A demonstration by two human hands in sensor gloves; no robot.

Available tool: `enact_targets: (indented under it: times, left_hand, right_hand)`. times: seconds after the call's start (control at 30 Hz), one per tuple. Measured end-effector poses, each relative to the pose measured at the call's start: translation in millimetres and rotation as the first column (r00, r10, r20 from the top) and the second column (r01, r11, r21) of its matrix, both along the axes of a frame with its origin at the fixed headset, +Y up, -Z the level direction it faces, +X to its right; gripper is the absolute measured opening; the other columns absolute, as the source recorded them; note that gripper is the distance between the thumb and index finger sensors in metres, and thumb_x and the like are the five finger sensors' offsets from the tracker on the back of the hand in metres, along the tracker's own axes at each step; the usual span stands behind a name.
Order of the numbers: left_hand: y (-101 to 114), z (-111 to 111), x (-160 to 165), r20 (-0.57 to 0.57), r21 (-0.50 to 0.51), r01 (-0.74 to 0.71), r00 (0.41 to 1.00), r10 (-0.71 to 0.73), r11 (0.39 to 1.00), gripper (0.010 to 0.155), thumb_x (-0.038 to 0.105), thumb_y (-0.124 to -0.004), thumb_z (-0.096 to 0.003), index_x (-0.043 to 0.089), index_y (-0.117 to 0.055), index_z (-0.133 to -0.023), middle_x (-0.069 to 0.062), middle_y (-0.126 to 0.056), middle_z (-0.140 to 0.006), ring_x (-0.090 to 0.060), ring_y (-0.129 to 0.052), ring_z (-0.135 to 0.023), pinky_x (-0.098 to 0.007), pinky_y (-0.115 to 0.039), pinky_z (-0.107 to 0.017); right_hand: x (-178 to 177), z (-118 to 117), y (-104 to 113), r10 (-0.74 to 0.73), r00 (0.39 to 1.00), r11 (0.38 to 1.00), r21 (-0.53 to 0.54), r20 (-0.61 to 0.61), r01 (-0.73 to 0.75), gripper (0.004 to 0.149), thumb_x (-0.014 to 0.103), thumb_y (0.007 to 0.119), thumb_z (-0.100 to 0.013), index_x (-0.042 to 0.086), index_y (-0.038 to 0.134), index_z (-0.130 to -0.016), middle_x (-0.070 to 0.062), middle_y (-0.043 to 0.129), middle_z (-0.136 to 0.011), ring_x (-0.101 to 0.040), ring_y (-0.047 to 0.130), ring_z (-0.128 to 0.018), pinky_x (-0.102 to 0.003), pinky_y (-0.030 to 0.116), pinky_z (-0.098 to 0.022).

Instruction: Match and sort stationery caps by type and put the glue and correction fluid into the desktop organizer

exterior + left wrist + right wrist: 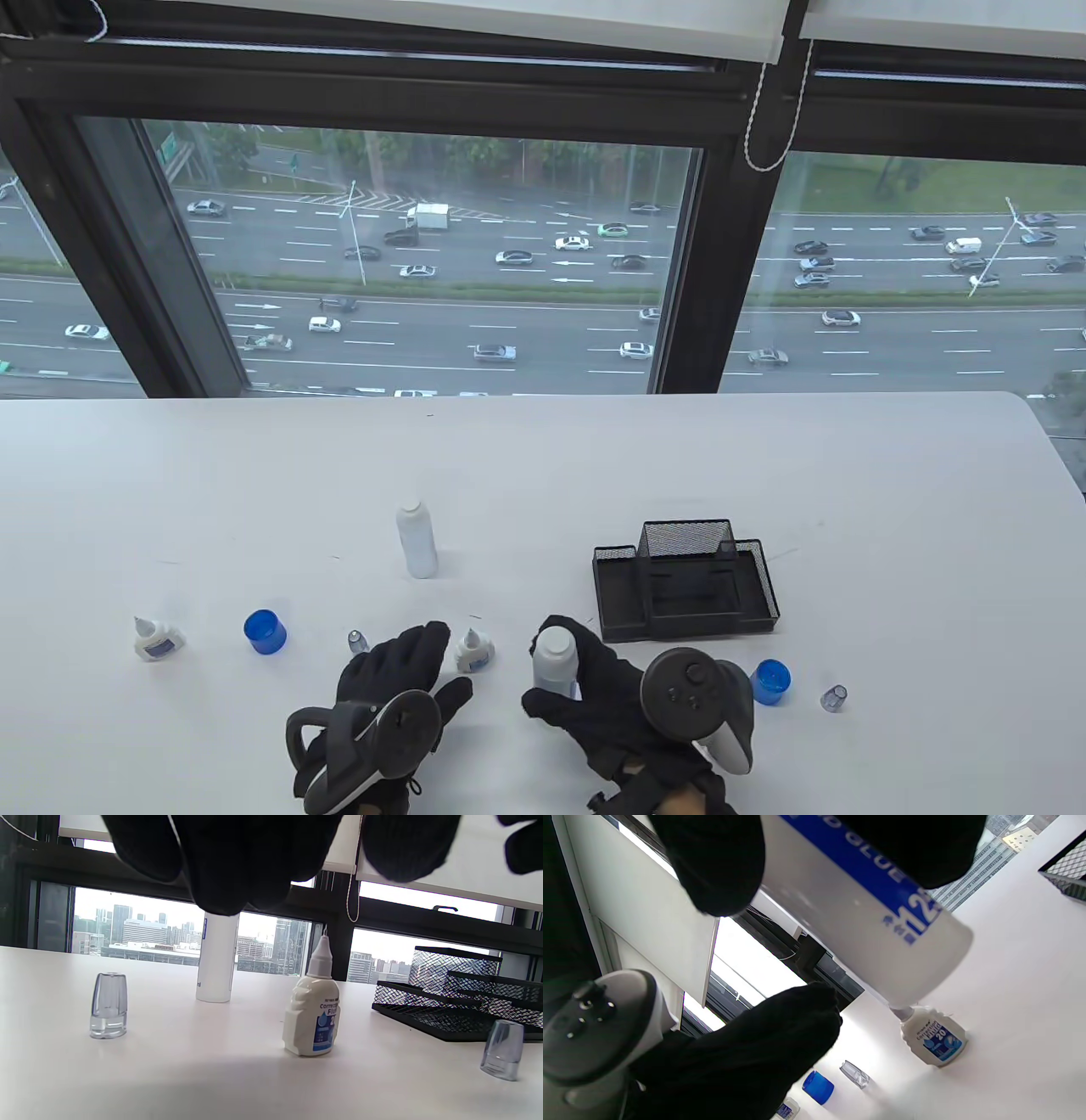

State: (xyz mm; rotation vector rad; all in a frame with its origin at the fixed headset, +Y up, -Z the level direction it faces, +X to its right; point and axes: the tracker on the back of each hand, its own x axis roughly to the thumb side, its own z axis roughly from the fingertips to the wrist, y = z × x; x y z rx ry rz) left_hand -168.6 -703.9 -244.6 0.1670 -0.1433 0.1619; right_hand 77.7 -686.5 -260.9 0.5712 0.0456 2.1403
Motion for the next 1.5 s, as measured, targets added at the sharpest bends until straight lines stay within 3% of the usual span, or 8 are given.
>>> enact_targets:
  times: [0.3, 0.43, 0.63, 1.0, 1.1, 1.23, 1.37, 1.5]
  left_hand:
    - [34, -8, -35, -0.096, 0.093, -0.177, 0.978, 0.186, 0.98, 0.067, 0.062, -0.069, -0.0542, 0.028, -0.061, -0.112, -0.004, -0.077, -0.113, -0.031, -0.088, -0.099, -0.056, -0.07, -0.071]
    - [44, -40, -77, -0.28, 0.031, -0.136, 0.95, 0.139, 0.99, 0.068, 0.061, -0.07, -0.0556, 0.028, -0.058, -0.114, -0.007, -0.072, -0.116, -0.033, -0.085, -0.101, -0.057, -0.068, -0.072]
    - [-6, -89, -137, -0.506, -0.358, -0.07, 0.853, -0.13, 0.931, 0.075, 0.062, -0.07, -0.0546, 0.028, -0.048, -0.118, -0.015, -0.056, -0.124, -0.039, -0.077, -0.106, -0.058, -0.064, -0.074]
    - [-43, -100, -143, -0.466, -0.472, 0.013, 0.845, -0.262, 0.881, 0.061, 0.045, -0.077, -0.0563, 0.027, -0.058, -0.112, -0.008, -0.071, -0.116, -0.031, -0.09, -0.095, -0.052, -0.072, -0.07]
    - [-27, -97, -136, -0.447, -0.414, 0.005, 0.87, -0.208, 0.91, 0.061, 0.045, -0.077, -0.056, 0.026, -0.059, -0.112, -0.007, -0.072, -0.115, -0.031, -0.09, -0.095, -0.052, -0.073, -0.07]
    - [29, -84, -112, -0.366, -0.207, -0.067, 0.931, -0.014, 0.976, 0.062, 0.046, -0.077, -0.0561, 0.026, -0.059, -0.112, -0.008, -0.072, -0.114, -0.029, -0.091, -0.094, -0.052, -0.073, -0.069]
    - [90, -58, -64, -0.068, -0.102, -0.15, 0.987, 0.143, 0.983, 0.06, 0.046, -0.078, -0.0558, 0.028, -0.061, -0.111, -0.008, -0.072, -0.115, -0.029, -0.091, -0.094, -0.052, -0.074, -0.069]
    - [118, -30, -14, 0.206, -0.06, -0.234, 0.948, 0.242, 0.97, 0.06, 0.046, -0.077, -0.0557, 0.031, -0.061, -0.111, -0.011, -0.07, -0.115, -0.027, -0.092, -0.092, -0.052, -0.075, -0.069]
  right_hand:
    - [14, 15, -13, -0.006, 1.0, 1.0, 0.013, 0.029, 0.006, 0.073, 0.04, 0.088, -0.045, 0.016, 0.054, -0.105, -0.014, 0.076, -0.099, -0.04, 0.084, -0.087, -0.057, 0.068, -0.066]
    - [20, 15, -11, -0.011, 0.999, 1.0, 0.01, 0.03, 0.011, 0.074, 0.04, 0.088, -0.045, 0.016, 0.053, -0.106, -0.014, 0.075, -0.1, -0.04, 0.083, -0.087, -0.057, 0.067, -0.066]
    - [26, 16, -7, -0.011, 0.999, 0.999, 0.03, 0.043, 0.01, 0.072, 0.039, 0.088, -0.045, 0.018, 0.055, -0.105, -0.013, 0.075, -0.1, -0.04, 0.083, -0.088, -0.057, 0.067, -0.067]
    - [22, 17, -10, 0.007, 0.999, 1.0, 0.03, 0.039, -0.008, 0.072, 0.039, 0.088, -0.045, 0.016, 0.055, -0.105, -0.014, 0.075, -0.099, -0.04, 0.083, -0.087, -0.057, 0.067, -0.066]
    - [21, 16, -12, 0.01, 0.999, 1.0, 0.021, 0.037, -0.01, 0.073, 0.039, 0.088, -0.045, 0.015, 0.055, -0.105, -0.014, 0.076, -0.099, -0.04, 0.083, -0.087, -0.056, 0.067, -0.066]
    - [18, 14, -14, 0.005, 1.0, 1.0, -0.003, 0.025, -0.005, 0.073, 0.04, 0.088, -0.045, 0.015, 0.055, -0.105, -0.014, 0.076, -0.099, -0.039, 0.084, -0.087, -0.056, 0.068, -0.066]
    - [17, 15, -15, -0.007, 1.0, 1.0, -0.012, 0.029, 0.007, 0.073, 0.04, 0.088, -0.044, 0.015, 0.056, -0.105, -0.014, 0.076, -0.099, -0.039, 0.084, -0.087, -0.055, 0.069, -0.066]
    - [17, 16, -15, -0.005, 0.999, 1.0, -0.003, 0.032, 0.005, 0.073, 0.04, 0.088, -0.044, 0.015, 0.056, -0.105, -0.013, 0.077, -0.099, -0.038, 0.084, -0.087, -0.055, 0.069, -0.066]
